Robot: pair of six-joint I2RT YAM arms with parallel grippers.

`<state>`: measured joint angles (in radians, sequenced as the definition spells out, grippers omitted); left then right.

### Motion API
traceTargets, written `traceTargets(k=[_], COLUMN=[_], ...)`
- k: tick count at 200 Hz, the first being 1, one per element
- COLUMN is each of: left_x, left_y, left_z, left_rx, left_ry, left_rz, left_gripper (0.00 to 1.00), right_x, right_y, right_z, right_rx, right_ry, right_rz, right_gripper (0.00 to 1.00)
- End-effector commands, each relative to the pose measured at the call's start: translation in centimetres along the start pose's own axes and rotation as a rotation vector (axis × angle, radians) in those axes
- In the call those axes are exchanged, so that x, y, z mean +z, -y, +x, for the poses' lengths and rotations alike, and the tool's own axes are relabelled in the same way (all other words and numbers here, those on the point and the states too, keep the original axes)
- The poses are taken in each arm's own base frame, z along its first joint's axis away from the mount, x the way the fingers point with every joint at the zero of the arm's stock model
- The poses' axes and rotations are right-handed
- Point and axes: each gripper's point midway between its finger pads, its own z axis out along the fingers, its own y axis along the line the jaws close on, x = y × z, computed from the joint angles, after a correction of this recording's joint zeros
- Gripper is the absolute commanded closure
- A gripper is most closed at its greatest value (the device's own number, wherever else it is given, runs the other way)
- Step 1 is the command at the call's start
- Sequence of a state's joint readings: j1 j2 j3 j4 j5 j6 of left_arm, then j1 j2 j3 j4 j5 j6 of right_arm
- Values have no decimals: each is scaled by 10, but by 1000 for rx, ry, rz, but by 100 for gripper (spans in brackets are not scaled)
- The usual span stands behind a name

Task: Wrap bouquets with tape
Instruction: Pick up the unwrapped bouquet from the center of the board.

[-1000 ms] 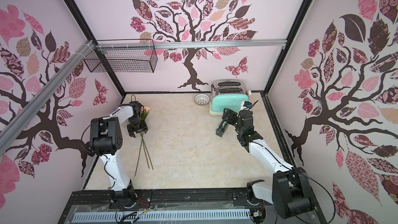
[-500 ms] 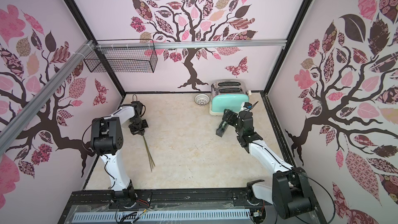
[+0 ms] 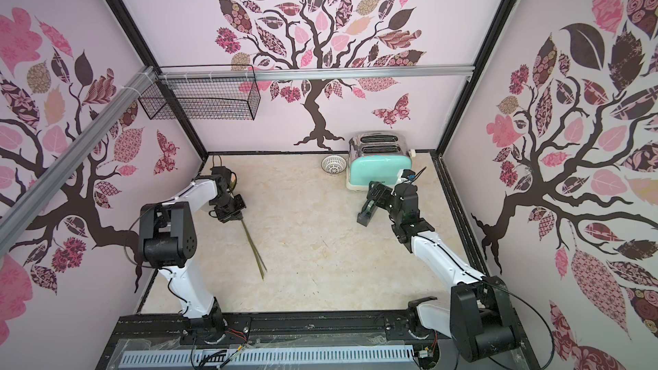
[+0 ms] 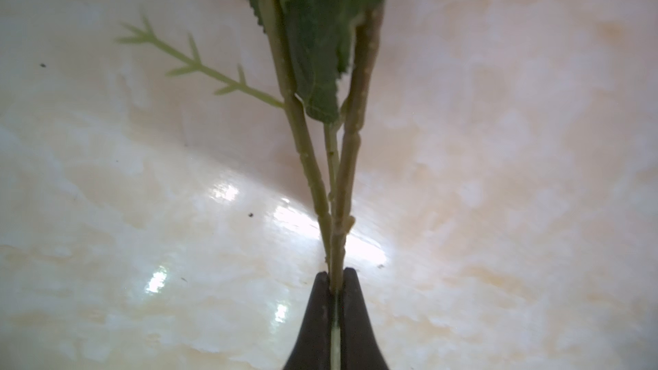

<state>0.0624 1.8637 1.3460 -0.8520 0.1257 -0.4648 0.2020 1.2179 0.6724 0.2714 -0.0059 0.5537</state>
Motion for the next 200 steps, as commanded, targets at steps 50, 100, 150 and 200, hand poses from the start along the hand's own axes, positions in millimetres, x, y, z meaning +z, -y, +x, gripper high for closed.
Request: traceTargets(k=[50,100,150,200], left_x=[-70,-123,-154,-172], left_y=[86,133,154,155], left_z=[0,25,51,74], left_rx=[73,162,238,294], left_ry=[173,245,250,250], left_rz=[451,789,975,1016], left_gripper=[100,100,100,100], right_x=[-13,-29,-52,-52], right_y=[-58,-147,-223,-267], right_z=[10,43,86,126], right_rx=[-46,-139,-153,-198], right_ry=[-62,-204,-335,-474], right_rz=[-195,-510,-799,-934], right_gripper=[0,0,0,4])
